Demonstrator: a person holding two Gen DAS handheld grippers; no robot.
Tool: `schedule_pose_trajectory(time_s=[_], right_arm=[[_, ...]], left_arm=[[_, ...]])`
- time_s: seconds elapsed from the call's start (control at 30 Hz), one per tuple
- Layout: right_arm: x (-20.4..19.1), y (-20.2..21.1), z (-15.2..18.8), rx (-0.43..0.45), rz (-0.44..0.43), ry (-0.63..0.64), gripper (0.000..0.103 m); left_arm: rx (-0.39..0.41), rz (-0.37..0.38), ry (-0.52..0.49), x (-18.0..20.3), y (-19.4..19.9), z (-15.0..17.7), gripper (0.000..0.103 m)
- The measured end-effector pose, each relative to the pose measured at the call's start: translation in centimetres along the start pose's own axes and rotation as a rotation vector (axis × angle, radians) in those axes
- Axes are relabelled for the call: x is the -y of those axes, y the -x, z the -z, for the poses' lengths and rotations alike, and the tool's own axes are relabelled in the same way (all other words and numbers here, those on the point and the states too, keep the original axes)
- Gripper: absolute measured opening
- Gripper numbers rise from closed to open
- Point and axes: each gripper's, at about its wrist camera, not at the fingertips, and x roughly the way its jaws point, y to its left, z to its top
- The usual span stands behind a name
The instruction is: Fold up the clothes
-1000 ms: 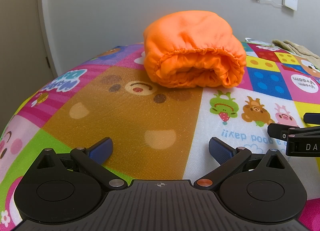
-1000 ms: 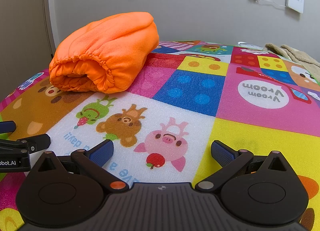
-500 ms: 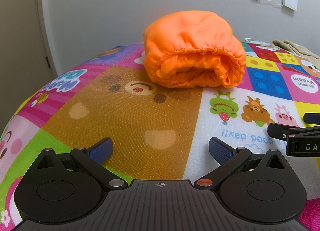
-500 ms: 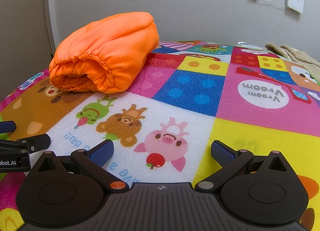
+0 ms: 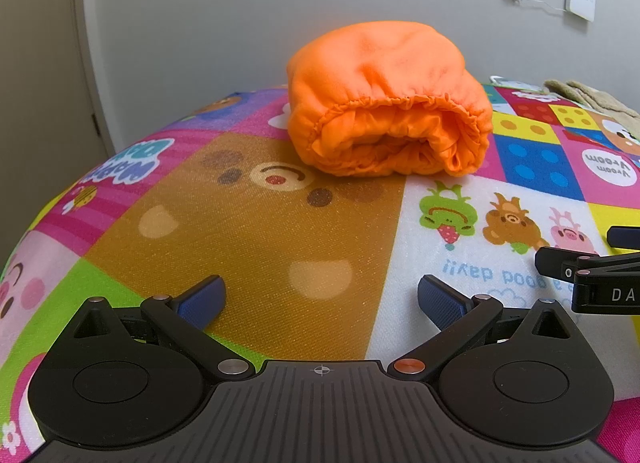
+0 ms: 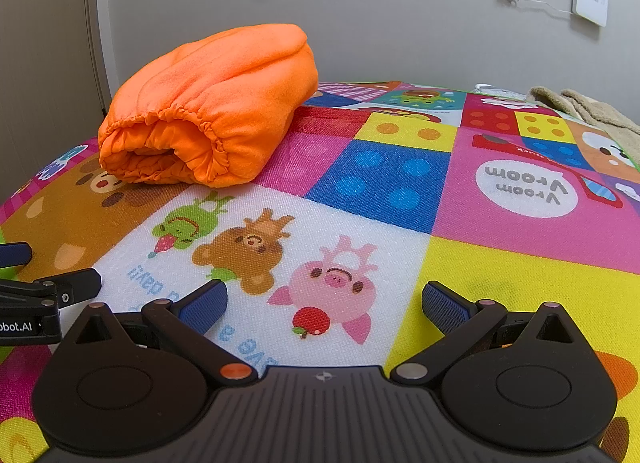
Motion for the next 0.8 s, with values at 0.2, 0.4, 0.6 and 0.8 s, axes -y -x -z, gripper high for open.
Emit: schedule_pose_trajectory(time_s=[0.2,0.4,0.6,0.8], right_arm=[[0.03,-0.05,-0.02,0.0,0.0,0.0,0.103],[0.02,-0.08,-0.03,0.0,0.0,0.0,0.103],[0.03,-0.11,-0.05,0.0,0.0,0.0,0.103],[0.05,-0.2,-0.1,0.0,0.0,0.0,0.103]], left_arm=[[0.0,0.0,0.0,-0.02,0.0,0.0,0.103],[0.0,0.0,0.0,-0.02,0.0,0.0,0.103],[0.0,0.0,0.0,-0.01,0.01,0.0,0.103],[0.0,0.0,0.0,-0.01,0.01,0.01,0.103]])
